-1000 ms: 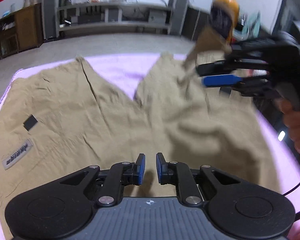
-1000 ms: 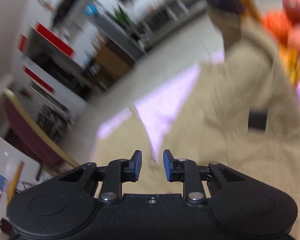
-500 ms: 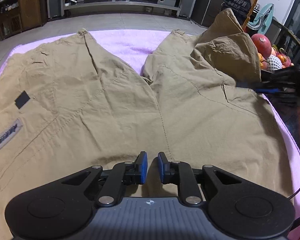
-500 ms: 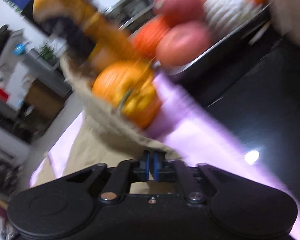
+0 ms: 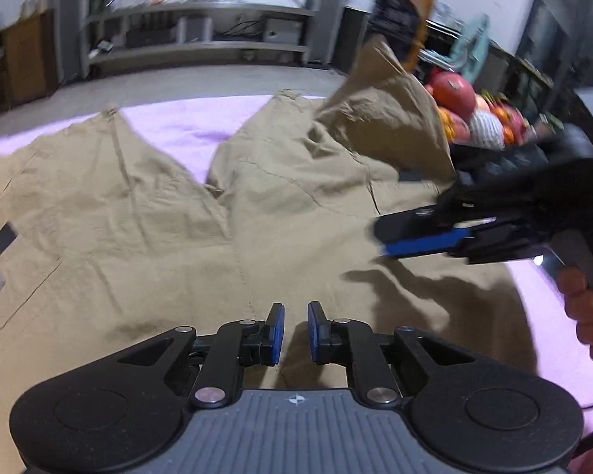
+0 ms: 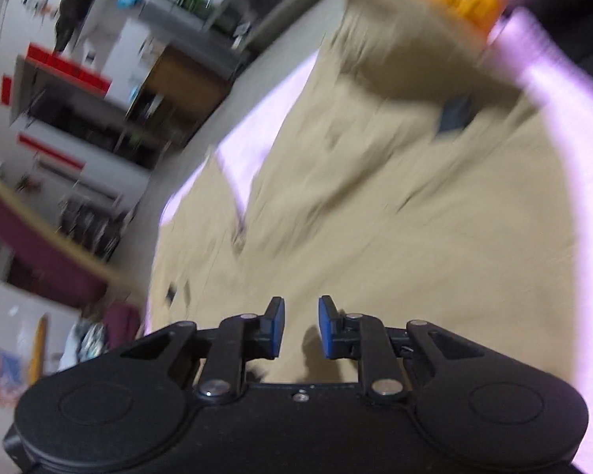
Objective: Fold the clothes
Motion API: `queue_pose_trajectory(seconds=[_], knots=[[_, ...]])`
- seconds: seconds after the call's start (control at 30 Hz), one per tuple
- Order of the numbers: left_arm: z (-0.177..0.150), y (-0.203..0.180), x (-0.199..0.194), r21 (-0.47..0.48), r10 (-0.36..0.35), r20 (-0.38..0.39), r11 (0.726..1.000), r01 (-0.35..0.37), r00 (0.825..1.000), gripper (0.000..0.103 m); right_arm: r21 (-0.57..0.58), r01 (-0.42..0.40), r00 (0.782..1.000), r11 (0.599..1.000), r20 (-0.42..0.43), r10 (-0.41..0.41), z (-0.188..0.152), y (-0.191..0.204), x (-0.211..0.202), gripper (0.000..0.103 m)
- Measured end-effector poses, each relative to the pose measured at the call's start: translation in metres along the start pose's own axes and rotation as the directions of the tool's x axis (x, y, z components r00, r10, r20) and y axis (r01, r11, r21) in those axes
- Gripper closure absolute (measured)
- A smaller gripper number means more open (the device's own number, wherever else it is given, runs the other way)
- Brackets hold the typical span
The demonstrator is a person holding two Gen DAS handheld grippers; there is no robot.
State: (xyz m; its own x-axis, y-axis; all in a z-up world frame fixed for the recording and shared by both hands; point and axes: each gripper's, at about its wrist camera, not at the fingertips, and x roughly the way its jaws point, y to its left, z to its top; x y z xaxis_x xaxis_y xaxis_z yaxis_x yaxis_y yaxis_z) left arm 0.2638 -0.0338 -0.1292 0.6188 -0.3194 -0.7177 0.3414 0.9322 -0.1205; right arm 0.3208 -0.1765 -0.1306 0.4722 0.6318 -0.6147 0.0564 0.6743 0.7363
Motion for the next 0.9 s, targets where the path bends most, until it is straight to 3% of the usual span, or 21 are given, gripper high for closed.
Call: queue_pose_trajectory(seconds=[0.07,0.1,0.13,0.2,0.27,0.37,0.43,0.47,0.5,0.57,0.6,0.63,0.73,0.9], knots=[[-0.005,-0.002,0.005,0.029,-0.008,-0.038,1.000,0.009,0.999,0.090,-0.018,0.056,0.998,0.998,-0.041,-0.057,-0.002,-0.004,0.006,0.083],[-0.006,-0.004,0.005,0.044,-0.009,-0.055,0.999,0.011,0.998,0.090,-0.032,0.103,0.993,0.994,-0.057,-0.105,-0.003,-0.007,0.006,0.099],[-0.006,-0.006,0.004,0.057,-0.004,-0.075,0.998,0.008,0.997,0.090,-0.026,0.131,0.989,0.991,-0.060,-0.132,-0.002,-0.014,0.000,0.103],[-0.009,-0.012,-0.002,0.080,0.005,-0.119,0.997,0.004,0.993,0.091,0.030,0.166,0.986,0.986,-0.028,-0.165,0.002,-0.032,-0.023,0.103],[-0.019,-0.023,-0.012,0.136,0.025,-0.145,0.991,-0.005,0.989,0.093,0.041,0.259,0.965,0.965,0.042,-0.260,0.002,-0.043,-0.052,0.103],[-0.034,-0.036,-0.035,0.171,0.012,-0.161,0.985,0.016,0.987,0.095,0.158,0.293,0.943,0.943,0.117,-0.312,-0.007,-0.059,-0.095,0.101],[-0.041,-0.040,-0.054,0.149,-0.032,-0.149,0.987,0.054,0.988,0.092,0.150,0.349,0.908,0.925,0.190,-0.373,-0.019,-0.049,-0.120,0.086],[-0.045,-0.042,-0.065,0.124,-0.057,-0.131,0.990,0.073,0.990,0.092,0.132,0.360,0.896,0.924,0.228,-0.381,-0.027,-0.041,-0.132,0.085],[-0.048,-0.043,-0.077,0.091,-0.080,-0.106,0.992,0.090,0.991,0.092,0.121,0.335,0.897,0.934,0.263,-0.355,-0.034,-0.035,-0.144,0.085],[-0.055,-0.040,-0.097,0.025,-0.113,-0.057,0.993,0.115,0.992,0.092,0.115,0.225,0.921,0.967,0.298,-0.250,-0.049,-0.029,-0.160,0.082],[-0.057,-0.038,-0.105,0.000,-0.114,-0.037,0.994,0.114,0.993,0.091,0.114,0.173,0.931,0.978,0.305,-0.200,-0.055,-0.027,-0.165,0.075],[-0.059,-0.037,-0.109,-0.023,-0.101,-0.022,0.995,0.100,0.995,0.090,0.120,0.143,0.942,0.982,0.289,-0.172,-0.060,-0.027,-0.165,0.069],[-0.062,-0.036,-0.106,-0.084,-0.027,0.000,0.996,0.026,1.000,0.090,0.160,0.105,0.976,0.981,0.175,-0.133,-0.062,-0.033,-0.140,0.068],[-0.064,-0.038,-0.076,-0.099,0.034,0.016,0.995,-0.032,0.999,0.091,0.085,0.094,0.994,0.992,0.054,-0.099,-0.063,-0.012,-0.084,0.075]])
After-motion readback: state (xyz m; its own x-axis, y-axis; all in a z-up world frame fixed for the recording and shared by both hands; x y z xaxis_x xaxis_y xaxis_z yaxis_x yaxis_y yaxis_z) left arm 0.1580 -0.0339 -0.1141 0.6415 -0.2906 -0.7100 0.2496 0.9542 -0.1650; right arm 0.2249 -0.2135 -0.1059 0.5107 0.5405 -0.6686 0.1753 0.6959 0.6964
